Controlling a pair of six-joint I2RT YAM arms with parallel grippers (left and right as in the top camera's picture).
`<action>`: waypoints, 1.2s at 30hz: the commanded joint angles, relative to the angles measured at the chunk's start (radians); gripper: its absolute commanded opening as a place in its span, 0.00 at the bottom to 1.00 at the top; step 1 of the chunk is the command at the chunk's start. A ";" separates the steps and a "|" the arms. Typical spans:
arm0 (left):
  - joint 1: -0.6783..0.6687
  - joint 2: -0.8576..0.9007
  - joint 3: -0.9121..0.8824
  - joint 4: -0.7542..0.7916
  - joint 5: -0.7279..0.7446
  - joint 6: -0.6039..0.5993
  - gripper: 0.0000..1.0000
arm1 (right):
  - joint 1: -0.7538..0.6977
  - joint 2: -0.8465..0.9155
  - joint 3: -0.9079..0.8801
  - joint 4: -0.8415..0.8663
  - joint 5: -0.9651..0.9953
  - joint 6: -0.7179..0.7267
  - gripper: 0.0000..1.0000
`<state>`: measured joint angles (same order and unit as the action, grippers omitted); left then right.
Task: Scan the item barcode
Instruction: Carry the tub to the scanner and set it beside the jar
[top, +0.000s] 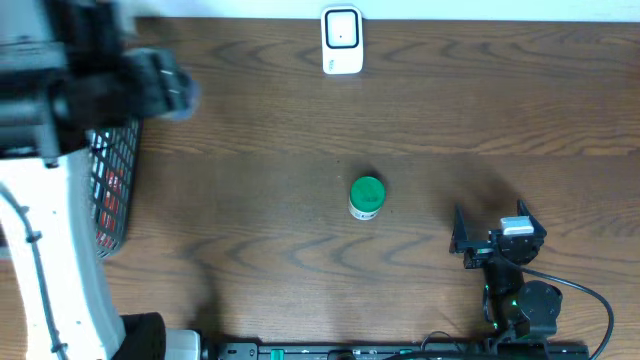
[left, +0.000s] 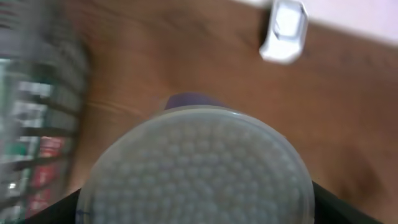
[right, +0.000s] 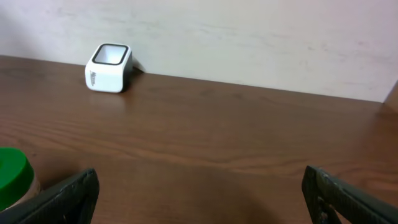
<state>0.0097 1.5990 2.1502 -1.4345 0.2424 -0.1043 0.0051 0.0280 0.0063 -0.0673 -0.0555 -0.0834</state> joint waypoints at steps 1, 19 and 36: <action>-0.116 0.039 -0.067 -0.004 0.011 0.014 0.67 | 0.000 -0.002 -0.001 -0.004 0.002 0.011 0.99; -0.529 0.192 -0.553 0.260 0.011 0.021 0.67 | 0.000 -0.002 -0.001 -0.004 0.002 0.011 0.99; -0.566 0.193 -0.798 0.519 0.001 0.022 0.68 | 0.000 -0.002 -0.001 -0.004 0.002 0.011 0.99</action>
<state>-0.5571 1.7844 1.3777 -0.9203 0.2489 -0.0959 0.0051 0.0280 0.0063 -0.0673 -0.0555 -0.0834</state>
